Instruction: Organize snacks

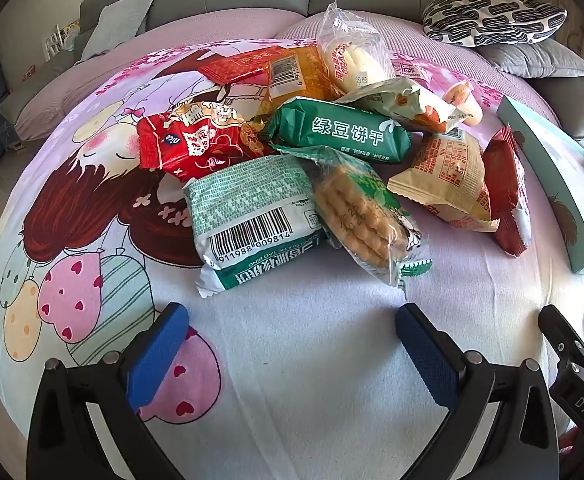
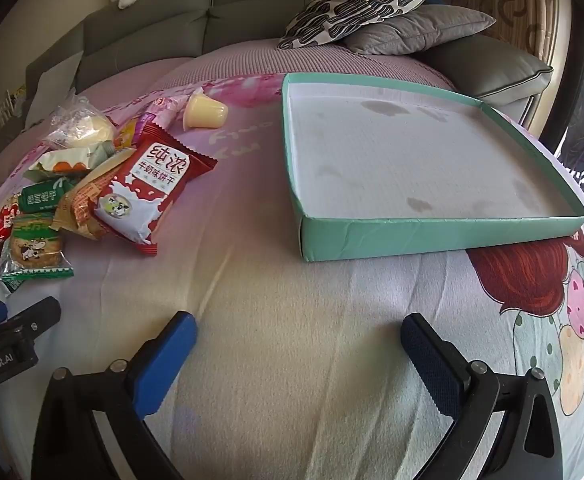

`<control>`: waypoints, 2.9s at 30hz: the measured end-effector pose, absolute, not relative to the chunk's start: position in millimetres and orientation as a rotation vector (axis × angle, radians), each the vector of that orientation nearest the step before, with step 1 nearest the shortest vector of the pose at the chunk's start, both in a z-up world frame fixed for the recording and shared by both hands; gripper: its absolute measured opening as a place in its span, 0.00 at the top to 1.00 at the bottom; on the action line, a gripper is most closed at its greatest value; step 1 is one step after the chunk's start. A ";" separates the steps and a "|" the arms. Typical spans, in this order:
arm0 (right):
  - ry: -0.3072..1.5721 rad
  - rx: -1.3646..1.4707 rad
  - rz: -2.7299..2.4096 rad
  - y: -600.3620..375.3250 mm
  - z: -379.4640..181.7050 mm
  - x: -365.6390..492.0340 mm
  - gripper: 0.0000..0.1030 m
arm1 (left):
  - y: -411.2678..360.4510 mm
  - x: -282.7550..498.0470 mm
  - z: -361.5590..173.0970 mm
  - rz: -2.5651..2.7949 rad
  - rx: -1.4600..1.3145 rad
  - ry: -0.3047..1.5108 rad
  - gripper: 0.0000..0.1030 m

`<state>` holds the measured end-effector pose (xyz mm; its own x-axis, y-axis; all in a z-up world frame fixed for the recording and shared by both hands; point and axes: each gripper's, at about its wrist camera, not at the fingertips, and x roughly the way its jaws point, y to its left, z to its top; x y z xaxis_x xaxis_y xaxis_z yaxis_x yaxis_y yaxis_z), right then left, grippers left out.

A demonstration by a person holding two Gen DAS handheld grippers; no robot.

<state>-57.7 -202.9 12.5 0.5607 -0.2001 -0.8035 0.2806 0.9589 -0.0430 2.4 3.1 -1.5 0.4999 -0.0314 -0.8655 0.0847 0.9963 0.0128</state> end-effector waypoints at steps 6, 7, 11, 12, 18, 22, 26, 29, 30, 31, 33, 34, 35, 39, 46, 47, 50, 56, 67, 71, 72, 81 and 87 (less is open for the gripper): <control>0.933 0.094 -0.283 -202.6 12.4 -56.3 0.00 | 3.3 2.4 -1.5 -0.070 0.056 1.045 0.00; 0.933 0.094 -0.283 -202.6 12.3 -55.9 0.00 | 3.0 2.3 -1.5 -0.070 0.056 1.045 0.00; 0.934 0.094 -0.284 -202.9 12.6 -57.4 0.00 | 3.0 2.3 -1.5 -0.070 0.056 1.045 0.00; 0.934 0.094 -0.284 -203.0 12.6 -57.3 0.00 | 3.0 2.3 -1.5 -0.070 0.056 1.045 0.00; 0.934 0.095 -0.284 -202.9 12.6 -57.6 0.00 | 3.2 2.3 -1.5 -0.070 0.056 1.045 0.00; 0.934 0.094 -0.284 -202.8 12.6 -57.5 0.00 | 2.9 2.3 -1.5 -0.070 0.056 1.045 0.00; 0.934 0.093 -0.284 -202.7 12.6 -57.3 0.00 | 3.2 2.3 -1.6 -0.070 0.056 1.045 0.00; 0.934 0.095 -0.284 -203.0 12.6 -57.6 0.00 | 2.9 2.3 -1.6 -0.070 0.056 1.045 0.00; 0.934 0.095 -0.284 -203.0 12.6 -57.5 0.00 | 2.9 2.3 -1.6 -0.070 0.056 1.045 0.00; 0.934 0.094 -0.284 -202.8 12.6 -57.6 0.00 | 3.0 2.3 -1.6 -0.070 0.056 1.045 0.00; 0.934 0.094 -0.284 -202.9 12.6 -57.6 0.00 | 2.9 2.3 -1.6 -0.069 0.056 1.044 0.00; 0.933 0.094 -0.284 -202.9 12.6 -57.6 0.00 | 3.0 2.2 -1.6 -0.069 0.056 1.044 0.00; 0.934 0.094 -0.284 -202.8 12.5 -57.4 0.00 | 3.1 2.2 -1.5 -0.069 0.056 1.044 0.00; 0.934 0.093 -0.285 -203.3 12.3 -56.7 0.00 | 3.0 3.0 -1.4 -0.067 0.062 1.043 0.00; 0.937 0.096 -0.284 -202.0 13.6 -60.8 0.00 | 4.4 6.7 -1.4 -0.068 0.058 1.038 0.00; 0.937 0.095 -0.284 -201.9 13.6 -60.8 0.00 | 4.0 7.1 -1.4 -0.066 0.060 1.037 0.00; 0.931 0.099 -0.282 -203.6 13.7 -57.8 0.00 | 3.1 7.0 -1.1 -0.067 0.057 1.034 0.00; 0.854 0.149 -0.278 -210.5 26.1 -62.4 0.00 | 12.3 0.8 8.2 -0.084 -0.005 0.999 0.00; 0.688 0.150 -0.157 -186.3 88.2 -53.4 0.00 | 38.9 0.3 66.9 -0.060 -0.048 0.879 0.00; 0.722 0.184 -0.103 -179.5 106.1 -27.7 0.00 | 42.4 20.1 83.0 -0.044 -0.084 0.917 0.00; 0.725 0.193 -0.097 -179.4 109.8 -21.9 0.00 | 42.0 25.4 84.8 -0.039 -0.086 0.926 0.00; 0.801 0.225 -0.087 -180.0 105.9 15.4 0.06 | 49.1 60.0 67.1 0.002 -0.129 1.022 0.00; 0.884 0.273 -0.072 -184.5 75.7 28.6 0.16 | 52.9 69.1 43.4 0.034 -0.157 1.080 0.00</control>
